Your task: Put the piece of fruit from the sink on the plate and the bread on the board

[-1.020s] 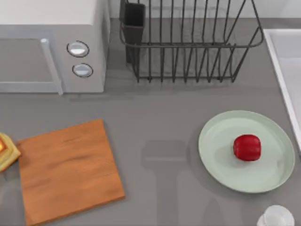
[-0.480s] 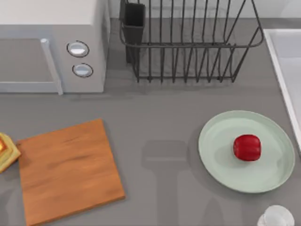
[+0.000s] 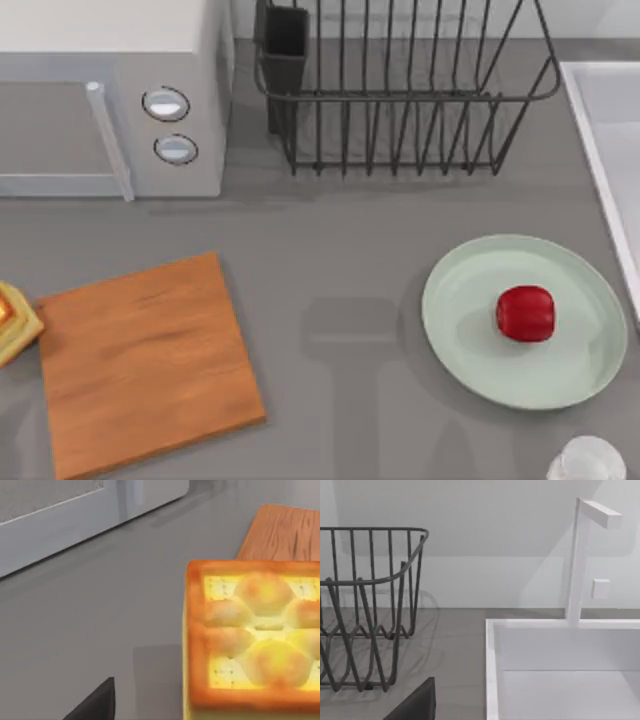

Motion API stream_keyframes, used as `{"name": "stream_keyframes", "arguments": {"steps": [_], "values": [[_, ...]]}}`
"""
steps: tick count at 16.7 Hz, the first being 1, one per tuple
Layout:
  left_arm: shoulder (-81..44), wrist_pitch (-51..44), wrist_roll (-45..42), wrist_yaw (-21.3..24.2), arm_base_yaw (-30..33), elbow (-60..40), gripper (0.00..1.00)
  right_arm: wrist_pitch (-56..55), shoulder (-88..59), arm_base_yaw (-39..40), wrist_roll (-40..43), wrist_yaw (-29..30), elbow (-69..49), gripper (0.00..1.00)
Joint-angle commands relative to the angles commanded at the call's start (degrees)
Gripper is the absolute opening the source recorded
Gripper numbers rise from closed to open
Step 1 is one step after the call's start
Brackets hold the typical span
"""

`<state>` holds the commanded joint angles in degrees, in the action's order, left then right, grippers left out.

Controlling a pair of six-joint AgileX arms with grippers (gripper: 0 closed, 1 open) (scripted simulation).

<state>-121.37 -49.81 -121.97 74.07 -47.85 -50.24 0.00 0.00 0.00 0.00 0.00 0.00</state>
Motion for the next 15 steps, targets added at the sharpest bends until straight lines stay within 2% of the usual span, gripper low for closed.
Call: {"name": "stream_keyframes", "arguments": {"steps": [6, 15], "values": [[4.1, 12.9, 14.8, 1.8, 4.3, 3.2, 1.0, 0.0, 0.0, 0.0, 0.0, 0.0, 0.0, 1.0], [6.1, 44.4, 41.1, 2.4, 11.3, 11.1, 1.0, 0.0, 0.0, 0.0, 0.0, 0.0, 0.0, 1.0]]}}
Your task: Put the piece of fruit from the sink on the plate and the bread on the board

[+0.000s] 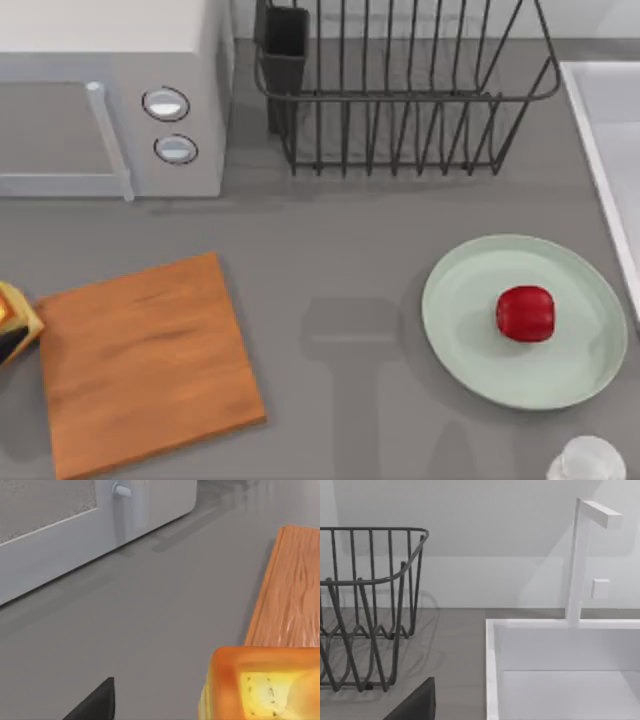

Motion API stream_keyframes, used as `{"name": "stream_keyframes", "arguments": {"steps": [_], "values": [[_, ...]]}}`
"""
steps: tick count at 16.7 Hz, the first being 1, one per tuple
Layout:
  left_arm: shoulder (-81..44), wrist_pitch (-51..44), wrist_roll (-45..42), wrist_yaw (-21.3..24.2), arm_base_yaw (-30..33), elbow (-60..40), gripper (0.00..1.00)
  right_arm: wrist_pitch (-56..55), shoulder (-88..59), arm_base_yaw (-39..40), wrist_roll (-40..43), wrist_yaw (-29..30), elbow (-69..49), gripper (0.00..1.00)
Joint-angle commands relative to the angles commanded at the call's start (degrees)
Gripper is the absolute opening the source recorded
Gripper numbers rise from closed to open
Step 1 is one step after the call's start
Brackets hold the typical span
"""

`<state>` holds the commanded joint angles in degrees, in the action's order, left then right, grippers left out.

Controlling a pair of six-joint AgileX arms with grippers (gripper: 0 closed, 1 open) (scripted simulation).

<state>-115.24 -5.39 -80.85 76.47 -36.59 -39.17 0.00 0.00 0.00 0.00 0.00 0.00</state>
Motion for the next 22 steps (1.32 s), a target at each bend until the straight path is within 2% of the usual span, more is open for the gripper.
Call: {"name": "stream_keyframes", "arguments": {"steps": [6, 13, 22], "values": [[-2.4, 15.9, 9.7, -0.5, 2.5, 4.1, 1.0, 0.0, 0.0, 0.0, 0.0, 0.0, 0.0, 1.0], [-3.1, 18.1, 10.8, -0.6, 2.7, 4.6, 1.0, 0.0, 0.0, 0.0, 0.0, 0.0, 0.0, 1.0], [-3.1, 18.1, 10.8, -0.6, 2.7, 4.6, 0.32, 0.0, 0.0, 0.0, 0.0, 0.0, 0.0, 1.0]]}}
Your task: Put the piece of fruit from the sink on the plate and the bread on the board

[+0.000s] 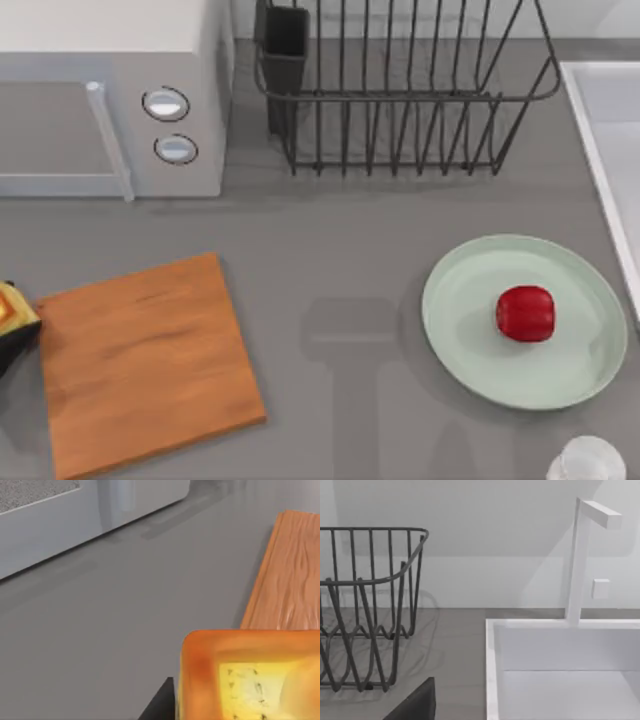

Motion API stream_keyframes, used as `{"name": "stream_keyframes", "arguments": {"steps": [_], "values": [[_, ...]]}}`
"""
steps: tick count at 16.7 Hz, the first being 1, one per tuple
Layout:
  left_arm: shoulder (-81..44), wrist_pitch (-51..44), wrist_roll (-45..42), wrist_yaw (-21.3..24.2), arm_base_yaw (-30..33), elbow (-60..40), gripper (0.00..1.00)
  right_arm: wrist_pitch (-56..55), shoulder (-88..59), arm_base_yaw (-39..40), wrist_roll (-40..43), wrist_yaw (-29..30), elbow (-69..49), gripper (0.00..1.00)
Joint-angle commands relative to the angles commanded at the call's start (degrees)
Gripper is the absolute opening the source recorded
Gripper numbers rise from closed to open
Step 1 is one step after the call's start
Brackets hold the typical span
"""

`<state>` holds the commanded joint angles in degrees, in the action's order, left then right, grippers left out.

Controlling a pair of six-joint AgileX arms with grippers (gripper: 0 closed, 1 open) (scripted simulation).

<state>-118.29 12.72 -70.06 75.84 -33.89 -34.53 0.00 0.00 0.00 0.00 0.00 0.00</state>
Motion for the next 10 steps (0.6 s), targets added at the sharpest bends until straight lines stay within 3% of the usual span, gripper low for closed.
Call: {"name": "stream_keyframes", "arguments": {"steps": [4, 10], "values": [[0.0, 0.0, 0.0, 0.0, 0.0, 0.0, 0.02, 0.0, 0.0, 0.0, 0.0, 0.0, 0.0, 1.0], [0.0, 0.0, 0.0, 0.0, 0.0, 0.0, 0.0, 0.0, 0.0, 0.0, 0.0, 0.0, 0.0, 1.0]]}}
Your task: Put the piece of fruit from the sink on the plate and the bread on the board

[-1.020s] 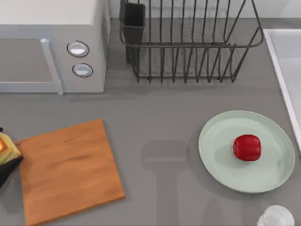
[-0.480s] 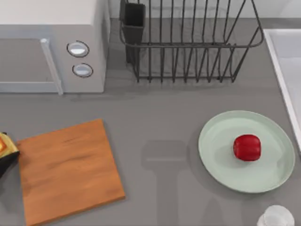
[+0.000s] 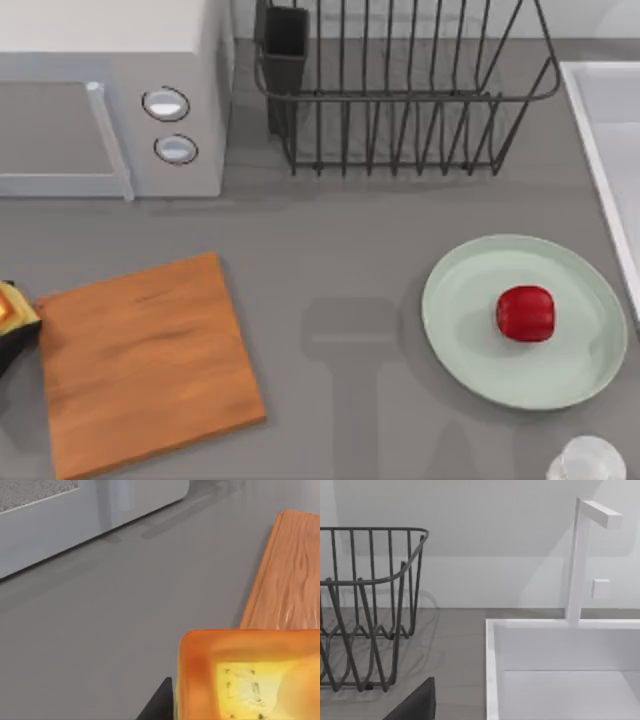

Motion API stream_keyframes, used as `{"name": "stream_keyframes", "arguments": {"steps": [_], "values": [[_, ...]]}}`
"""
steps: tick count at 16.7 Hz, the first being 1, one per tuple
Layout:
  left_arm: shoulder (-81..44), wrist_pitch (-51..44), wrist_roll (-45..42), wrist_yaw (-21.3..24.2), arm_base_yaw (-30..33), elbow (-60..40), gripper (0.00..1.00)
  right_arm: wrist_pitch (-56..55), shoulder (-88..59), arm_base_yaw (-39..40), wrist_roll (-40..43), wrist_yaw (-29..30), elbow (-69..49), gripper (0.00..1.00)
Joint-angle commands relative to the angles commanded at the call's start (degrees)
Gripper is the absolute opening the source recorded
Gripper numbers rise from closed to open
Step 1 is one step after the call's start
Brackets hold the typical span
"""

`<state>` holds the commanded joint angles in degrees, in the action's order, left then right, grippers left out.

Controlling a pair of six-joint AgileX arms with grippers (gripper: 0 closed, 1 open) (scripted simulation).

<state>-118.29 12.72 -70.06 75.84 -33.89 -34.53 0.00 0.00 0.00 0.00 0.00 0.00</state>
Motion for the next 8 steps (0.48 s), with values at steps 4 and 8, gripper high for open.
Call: {"name": "stream_keyframes", "arguments": {"steps": [4, 8], "values": [[0.2, -0.4, -0.1, 0.0, -0.1, -0.1, 0.0, 0.0, 0.0, 0.0, 0.0, 0.0, 0.0, 1.0], [5.4, -6.0, 0.1, 0.0, 0.1, -1.1, 0.0, 0.0, 0.0, 0.0, 0.0, 0.0, 0.0, 1.0]]}}
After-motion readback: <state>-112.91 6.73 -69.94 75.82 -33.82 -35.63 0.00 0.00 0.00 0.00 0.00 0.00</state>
